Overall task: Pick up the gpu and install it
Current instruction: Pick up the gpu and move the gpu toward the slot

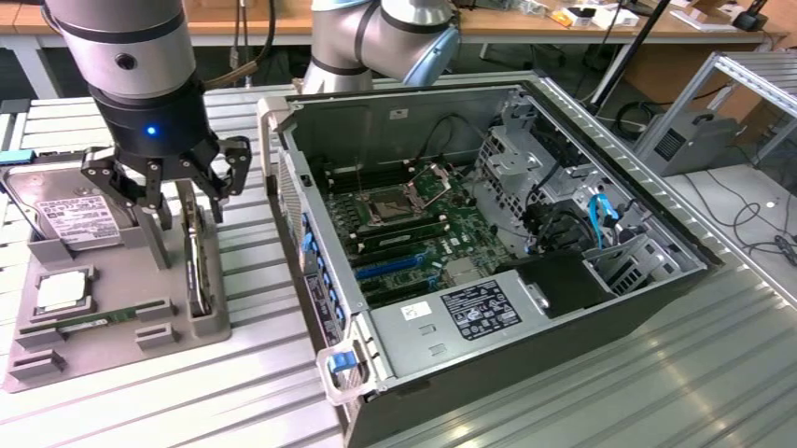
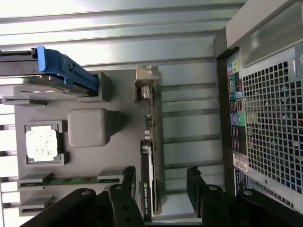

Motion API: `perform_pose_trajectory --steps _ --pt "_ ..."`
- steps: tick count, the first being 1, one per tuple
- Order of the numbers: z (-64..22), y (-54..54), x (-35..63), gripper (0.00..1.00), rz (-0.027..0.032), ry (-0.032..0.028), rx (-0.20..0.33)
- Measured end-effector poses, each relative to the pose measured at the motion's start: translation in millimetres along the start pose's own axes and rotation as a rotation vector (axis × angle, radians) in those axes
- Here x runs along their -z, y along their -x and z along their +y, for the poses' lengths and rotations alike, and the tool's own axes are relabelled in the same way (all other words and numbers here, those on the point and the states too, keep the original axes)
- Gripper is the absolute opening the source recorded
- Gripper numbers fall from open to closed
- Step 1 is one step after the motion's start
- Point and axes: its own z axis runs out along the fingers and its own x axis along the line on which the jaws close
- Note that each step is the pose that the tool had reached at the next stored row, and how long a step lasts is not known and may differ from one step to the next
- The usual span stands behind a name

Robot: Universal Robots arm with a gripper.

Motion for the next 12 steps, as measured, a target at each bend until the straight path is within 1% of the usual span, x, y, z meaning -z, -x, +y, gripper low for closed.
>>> perform_pose_trajectory --steps 12 --pt "-0.5 -2.8 -6.0 0.56 0.0000 0.0000 0.000"
